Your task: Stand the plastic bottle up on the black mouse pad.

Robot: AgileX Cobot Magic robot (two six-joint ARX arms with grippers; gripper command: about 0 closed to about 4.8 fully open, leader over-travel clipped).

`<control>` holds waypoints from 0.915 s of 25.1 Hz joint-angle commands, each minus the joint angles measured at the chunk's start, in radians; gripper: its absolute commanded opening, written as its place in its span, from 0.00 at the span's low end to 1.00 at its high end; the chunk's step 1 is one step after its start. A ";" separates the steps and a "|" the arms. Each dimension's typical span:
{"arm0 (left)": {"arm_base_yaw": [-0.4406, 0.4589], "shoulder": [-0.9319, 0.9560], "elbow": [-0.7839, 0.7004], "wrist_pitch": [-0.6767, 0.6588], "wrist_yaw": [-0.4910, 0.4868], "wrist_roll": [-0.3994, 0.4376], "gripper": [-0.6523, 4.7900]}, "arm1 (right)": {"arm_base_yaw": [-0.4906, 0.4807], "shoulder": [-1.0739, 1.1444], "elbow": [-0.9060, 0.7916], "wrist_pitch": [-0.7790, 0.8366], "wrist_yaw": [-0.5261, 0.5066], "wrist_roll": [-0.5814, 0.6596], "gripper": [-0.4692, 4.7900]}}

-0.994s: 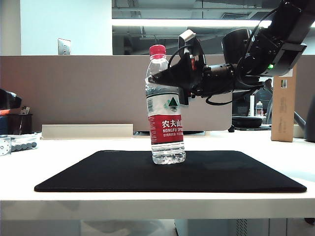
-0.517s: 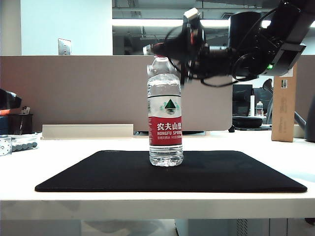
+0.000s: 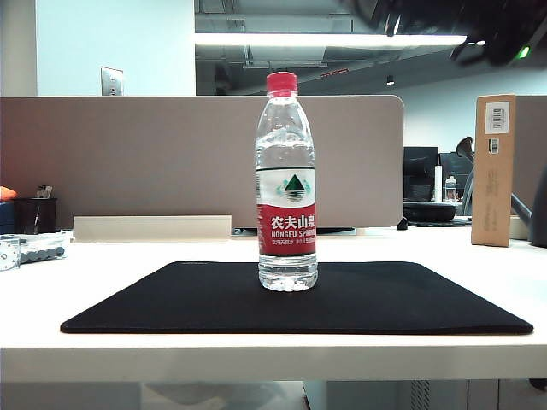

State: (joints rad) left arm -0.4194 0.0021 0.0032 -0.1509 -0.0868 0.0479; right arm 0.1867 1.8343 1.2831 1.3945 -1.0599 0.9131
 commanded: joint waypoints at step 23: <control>0.513 0.000 0.005 0.033 0.000 -0.003 0.11 | -0.417 -0.779 -0.431 -0.901 0.429 -0.326 0.08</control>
State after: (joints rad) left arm 0.0914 0.0017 0.0032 -0.1345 -0.0895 0.0479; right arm -0.2302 1.0992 0.8761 0.6018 -0.7143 0.7368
